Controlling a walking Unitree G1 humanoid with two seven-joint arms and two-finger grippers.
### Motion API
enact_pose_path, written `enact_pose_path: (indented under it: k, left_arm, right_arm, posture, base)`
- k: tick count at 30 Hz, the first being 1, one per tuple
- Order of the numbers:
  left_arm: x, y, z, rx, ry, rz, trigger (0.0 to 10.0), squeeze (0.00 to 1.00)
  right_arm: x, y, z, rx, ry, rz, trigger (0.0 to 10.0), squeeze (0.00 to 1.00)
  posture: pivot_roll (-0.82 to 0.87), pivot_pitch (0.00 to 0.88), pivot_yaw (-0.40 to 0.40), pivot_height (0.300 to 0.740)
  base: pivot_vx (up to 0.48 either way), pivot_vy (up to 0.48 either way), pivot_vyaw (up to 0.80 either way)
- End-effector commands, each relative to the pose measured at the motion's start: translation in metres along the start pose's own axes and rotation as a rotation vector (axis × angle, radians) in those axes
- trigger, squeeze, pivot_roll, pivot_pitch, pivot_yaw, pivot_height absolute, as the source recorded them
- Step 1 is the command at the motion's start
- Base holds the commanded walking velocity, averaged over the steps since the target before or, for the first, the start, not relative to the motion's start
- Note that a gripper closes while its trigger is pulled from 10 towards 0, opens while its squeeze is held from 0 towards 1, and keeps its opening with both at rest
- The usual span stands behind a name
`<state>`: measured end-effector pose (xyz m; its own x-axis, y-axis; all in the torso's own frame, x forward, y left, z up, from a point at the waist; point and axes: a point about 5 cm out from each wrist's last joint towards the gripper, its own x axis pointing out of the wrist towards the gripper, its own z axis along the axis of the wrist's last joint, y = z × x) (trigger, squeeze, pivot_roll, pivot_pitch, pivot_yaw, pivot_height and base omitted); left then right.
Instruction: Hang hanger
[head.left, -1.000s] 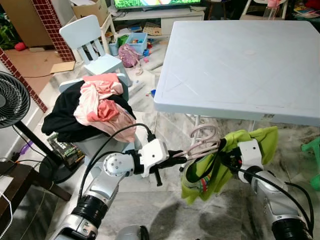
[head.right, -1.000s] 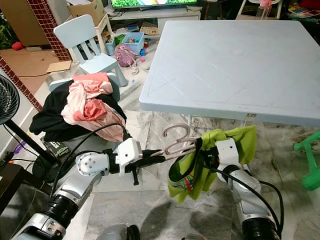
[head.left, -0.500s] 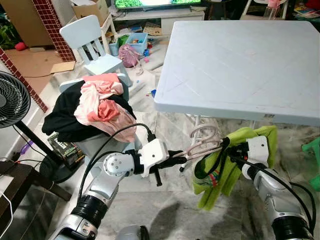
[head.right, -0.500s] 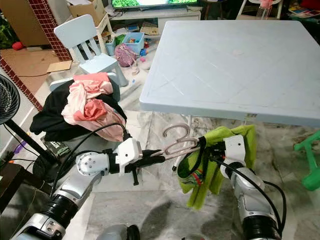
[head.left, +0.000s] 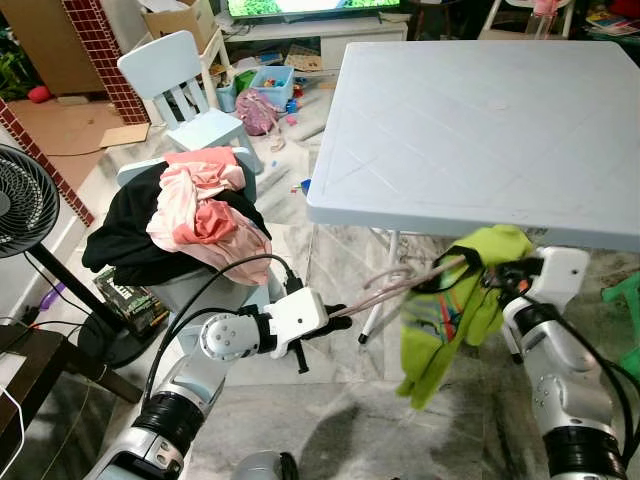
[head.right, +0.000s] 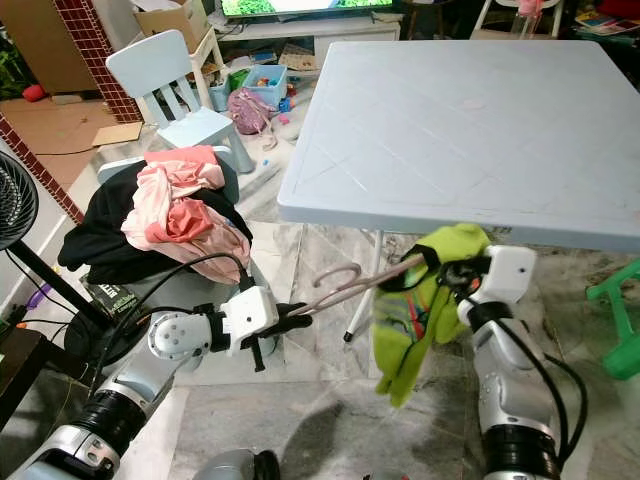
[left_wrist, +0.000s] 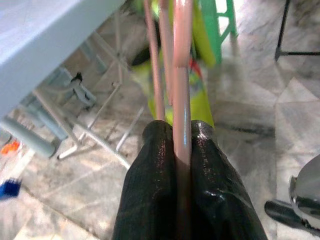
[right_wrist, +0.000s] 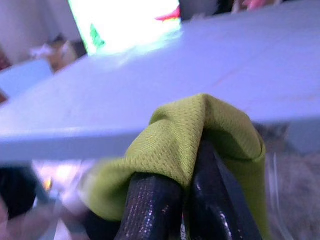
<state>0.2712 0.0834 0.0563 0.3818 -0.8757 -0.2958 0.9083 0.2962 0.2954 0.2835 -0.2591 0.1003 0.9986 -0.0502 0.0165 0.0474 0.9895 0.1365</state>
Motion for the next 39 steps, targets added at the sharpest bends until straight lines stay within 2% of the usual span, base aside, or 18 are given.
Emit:
enact_pose_path:
  k: [1, 10, 13, 14, 15, 16, 18, 21, 22, 23, 24, 25, 26, 27, 28, 31, 36, 39]
  left_arm:
    - [-0.002, 0.002, -0.004, 0.023, 0.031, -0.005, 0.0, 0.0]
    - [-0.008, -0.005, -0.008, 0.029, 0.033, -0.016, 0.0, 0.0]
    - [-0.015, -0.001, -0.007, 0.012, 0.017, 0.065, 0.0, 0.0]
    - [-0.015, -0.001, -0.007, 0.012, 0.017, 0.065, 0.0, 0.0]
    - [-0.021, 0.016, -0.007, -0.091, -0.004, 0.268, 0.0, 0.0]
    - [-0.027, 0.023, -0.009, -0.188, -0.03, 0.374, 0.0, 0.0]
    - [-0.037, 0.029, -0.01, -0.157, -0.035, 0.466, 0.0, 0.0]
    - [-0.041, 0.03, -0.011, -0.206, -0.052, 0.544, 0.0, 0.0]
    - [-0.044, 0.031, -0.016, -0.325, -0.068, 0.66, 1.2, 0.0]
    - [-0.044, 0.032, -0.017, -0.357, -0.069, 0.691, 1.2, 0.0]
    - [-0.044, 0.031, -0.017, -0.365, -0.072, 0.699, 5.0, 0.0]
    - [-0.044, 0.03, -0.016, -0.35, -0.067, 0.706, 10.0, 0.0]
    - [-0.044, 0.03, -0.016, -0.33, -0.059, 0.706, 10.0, 0.0]
    - [-0.043, 0.027, -0.014, -0.314, -0.065, 0.698, 10.0, 0.0]
    - [-0.043, 0.029, -0.009, -0.329, -0.104, 0.74, 10.0, 0.0]
    - [-0.042, 0.029, -0.005, -0.37, -0.118, 0.827, 10.0, 0.0]
    - [-0.039, 0.025, 0.0, -0.383, -0.141, 0.828, 10.0, 0.0]
    - [-0.034, 0.024, 0.005, -0.391, -0.156, 0.824, 10.0, 0.0]
  right_arm:
    - [0.008, 0.003, 0.025, 0.035, -0.123, -0.007, 0.0, 0.0]
    - [0.013, -0.002, 0.039, 0.002, -0.175, -0.084, 0.0, 0.0]
    - [0.013, -0.012, 0.04, -0.093, -0.158, -0.182, 0.0, 0.0]
    - [0.013, -0.012, 0.04, -0.093, -0.158, -0.182, 0.0, 0.0]
    - [0.011, -0.02, 0.039, -0.177, -0.14, -0.235, 0.0, 0.0]
    - [0.006, -0.026, 0.037, -0.225, -0.124, -0.271, 0.0, 0.0]
    - [-0.003, -0.032, 0.03, -0.253, -0.093, -0.308, 0.0, 0.0]
    - [-0.009, -0.034, 0.022, -0.264, -0.062, -0.322, 0.0, 0.0]
    - [-0.015, -0.035, 0.012, -0.267, -0.026, -0.33, 0.0, 0.0]
    - [-0.017, -0.035, 0.009, -0.27, -0.017, -0.333, 0.0, 0.0]
    - [-0.021, -0.031, 0.002, -0.282, 0.006, -0.32, 0.0, 0.0]
    - [-0.023, -0.029, 0.0, -0.292, 0.01, -0.314, 0.0, 0.0]
    - [-0.024, -0.028, -0.001, -0.297, 0.011, -0.307, 1.7, 0.0]
    - [-0.026, -0.023, -0.003, -0.285, 0.002, -0.289, 4.5, 0.0]
    - [-0.026, -0.022, -0.005, -0.284, 0.029, -0.293, 10.0, 0.0]
    - [-0.026, -0.016, -0.004, -0.335, 0.019, -0.258, 10.0, 0.0]
    - [-0.023, -0.008, -0.004, -0.357, 0.016, -0.249, 10.0, 0.0]
    - [-0.019, 0.0, -0.003, -0.332, 0.009, -0.223, 10.0, 0.0]
  posture:
    - [-0.09, 0.0, 0.087, 0.74]
    - [-0.09, 0.0, 0.082, 0.74]
    - [-0.09, 0.0, 0.083, 0.74]
    - [-0.09, 0.0, 0.083, 0.74]
    - [-0.09, 0.0, 0.083, 0.74]
    - [-0.08, 0.0, 0.079, 0.74]
    - [-0.08, 0.0, 0.076, 0.74]
    - [-0.07, 0.0, 0.064, 0.74]
    - [-0.07, 0.0, 0.062, 0.74]
    - [-0.07, 0.0, 0.062, 0.74]
    - [-0.07, 0.0, 0.061, 0.74]
    - [-0.07, 0.0, 0.061, 0.74]
    - [-0.07, 0.0, 0.061, 0.74]
    - [-0.07, 0.0, 0.064, 0.74]
    - [-0.07, 0.0, 0.066, 0.74]
    - [-0.08, 0.0, 0.072, 0.74]
    - [-0.08, 0.0, 0.081, 0.74]
    - [-0.09, 0.0, 0.085, 0.74]
  base:
    - [0.0, 0.0, 0.0]
    - [0.0, 0.0, 0.0]
    - [0.0, 0.0, 0.0]
    - [0.0, 0.0, 0.0]
    - [0.0, 0.0, 0.0]
    - [0.0, 0.0, 0.0]
    - [0.0, 0.0, 0.0]
    - [0.0, 0.0, 0.0]
    - [0.0, 0.0, 0.0]
    - [0.0, 0.0, 0.0]
    - [0.0, 0.0, 0.0]
    - [0.0, 0.0, 0.0]
    - [0.0, 0.0, 0.0]
    - [0.0, 0.0, 0.0]
    - [0.0, 0.0, 0.0]
    - [0.0, 0.0, 0.0]
    - [0.0, 0.0, 0.0]
    - [0.0, 0.0, 0.0]
